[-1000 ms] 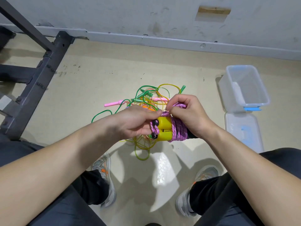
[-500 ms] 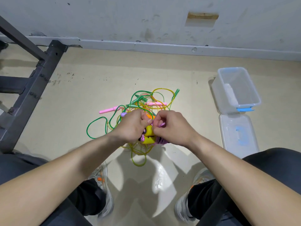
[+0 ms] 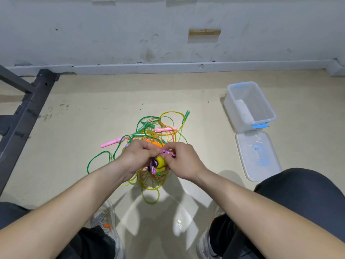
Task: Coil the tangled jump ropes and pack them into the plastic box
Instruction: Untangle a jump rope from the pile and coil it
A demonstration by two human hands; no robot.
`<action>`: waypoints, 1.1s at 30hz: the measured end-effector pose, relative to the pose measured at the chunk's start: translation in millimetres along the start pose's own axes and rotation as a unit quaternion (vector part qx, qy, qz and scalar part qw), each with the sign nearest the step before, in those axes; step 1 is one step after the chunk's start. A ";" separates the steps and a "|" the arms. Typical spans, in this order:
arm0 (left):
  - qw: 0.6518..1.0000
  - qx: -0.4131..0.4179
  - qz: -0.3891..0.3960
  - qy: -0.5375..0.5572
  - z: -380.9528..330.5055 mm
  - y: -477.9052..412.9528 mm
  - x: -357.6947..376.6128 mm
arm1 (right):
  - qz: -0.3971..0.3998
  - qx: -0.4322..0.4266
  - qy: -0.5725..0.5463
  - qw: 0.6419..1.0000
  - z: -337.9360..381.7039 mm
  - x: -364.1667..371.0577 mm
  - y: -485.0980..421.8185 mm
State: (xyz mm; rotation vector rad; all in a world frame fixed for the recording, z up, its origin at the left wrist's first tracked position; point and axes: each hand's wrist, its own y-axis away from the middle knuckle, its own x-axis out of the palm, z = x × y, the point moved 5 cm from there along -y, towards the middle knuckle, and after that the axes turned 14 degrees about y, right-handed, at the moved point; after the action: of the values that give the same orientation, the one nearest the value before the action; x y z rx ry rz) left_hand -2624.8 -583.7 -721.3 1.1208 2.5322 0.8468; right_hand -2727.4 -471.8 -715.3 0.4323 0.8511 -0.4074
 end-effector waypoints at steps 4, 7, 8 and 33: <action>0.997 -0.054 0.030 0.054 -1.3 1.7 3.4 | -0.022 0.001 -0.012 1.000 -4.2 -0.5 1.2; 0.995 -0.083 0.017 0.060 -4.0 1.7 0.6 | -0.031 -0.006 -0.015 0.999 -5.4 2.3 2.6; 0.994 -0.091 0.018 0.056 -4.8 1.0 0.0 | -0.031 -0.008 -0.016 0.999 -5.5 3.1 2.8; 0.982 0.181 -0.049 -0.011 -80.5 -9.0 40.4 | 0.083 0.052 -0.025 0.995 -37.5 -6.9 -7.8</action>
State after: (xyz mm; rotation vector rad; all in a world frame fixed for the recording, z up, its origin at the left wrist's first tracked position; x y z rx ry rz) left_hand -2692.5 -591.6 -661.7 1.0815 2.7681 0.3523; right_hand -2758.9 -457.8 -733.3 0.5822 0.7417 -0.3072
